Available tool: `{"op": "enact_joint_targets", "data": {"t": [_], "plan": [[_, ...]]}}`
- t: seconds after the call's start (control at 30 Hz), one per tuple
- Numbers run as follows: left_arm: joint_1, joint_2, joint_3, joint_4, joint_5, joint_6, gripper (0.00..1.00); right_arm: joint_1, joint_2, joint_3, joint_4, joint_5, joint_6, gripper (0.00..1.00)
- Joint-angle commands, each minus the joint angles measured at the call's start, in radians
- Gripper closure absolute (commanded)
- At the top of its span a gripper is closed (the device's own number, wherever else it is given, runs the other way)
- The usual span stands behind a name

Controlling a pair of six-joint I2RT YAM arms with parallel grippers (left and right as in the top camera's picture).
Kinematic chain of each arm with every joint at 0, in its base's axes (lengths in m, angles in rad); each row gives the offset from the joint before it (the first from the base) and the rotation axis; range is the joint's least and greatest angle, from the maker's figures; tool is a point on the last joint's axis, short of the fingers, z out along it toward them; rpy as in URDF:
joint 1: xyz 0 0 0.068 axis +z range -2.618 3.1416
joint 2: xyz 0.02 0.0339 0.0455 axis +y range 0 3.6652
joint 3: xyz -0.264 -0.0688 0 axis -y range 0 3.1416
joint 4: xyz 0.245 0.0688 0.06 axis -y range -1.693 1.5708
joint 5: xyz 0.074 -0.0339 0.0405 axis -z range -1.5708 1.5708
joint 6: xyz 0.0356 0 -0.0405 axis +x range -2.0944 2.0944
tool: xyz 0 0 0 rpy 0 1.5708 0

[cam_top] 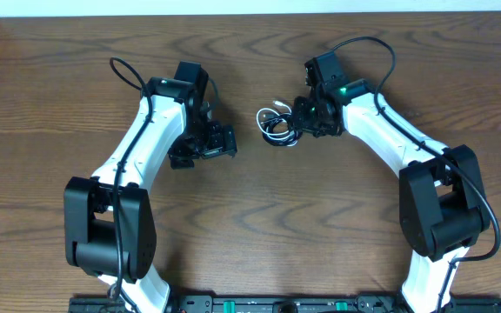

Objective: Untangle cables
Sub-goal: 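Lower the right gripper onto the cable bundle and grasp a black cable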

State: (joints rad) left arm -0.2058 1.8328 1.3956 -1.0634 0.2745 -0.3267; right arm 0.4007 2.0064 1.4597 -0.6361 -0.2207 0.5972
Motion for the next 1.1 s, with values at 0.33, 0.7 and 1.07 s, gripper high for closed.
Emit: {"op": "enact_joint_targets", "data": {"t": [0.33, 0.7, 1.07], "plan": [[-0.003, 0.000, 0.007, -0.001, 0.005, -0.012, 0.02, 0.032, 0.054, 0.015, 0.009, 0.035, 0.045, 0.85], [-0.003, 0.000, 0.007, -0.002, 0.005, -0.012, 0.02, 0.053, 0.056, 0.002, -0.014, 0.112, 0.046, 0.86], [-0.003, 0.000, 0.007, -0.002, 0.005, -0.012, 0.02, 0.060, 0.058, -0.005, -0.003, 0.129, 0.045, 0.78]]}}
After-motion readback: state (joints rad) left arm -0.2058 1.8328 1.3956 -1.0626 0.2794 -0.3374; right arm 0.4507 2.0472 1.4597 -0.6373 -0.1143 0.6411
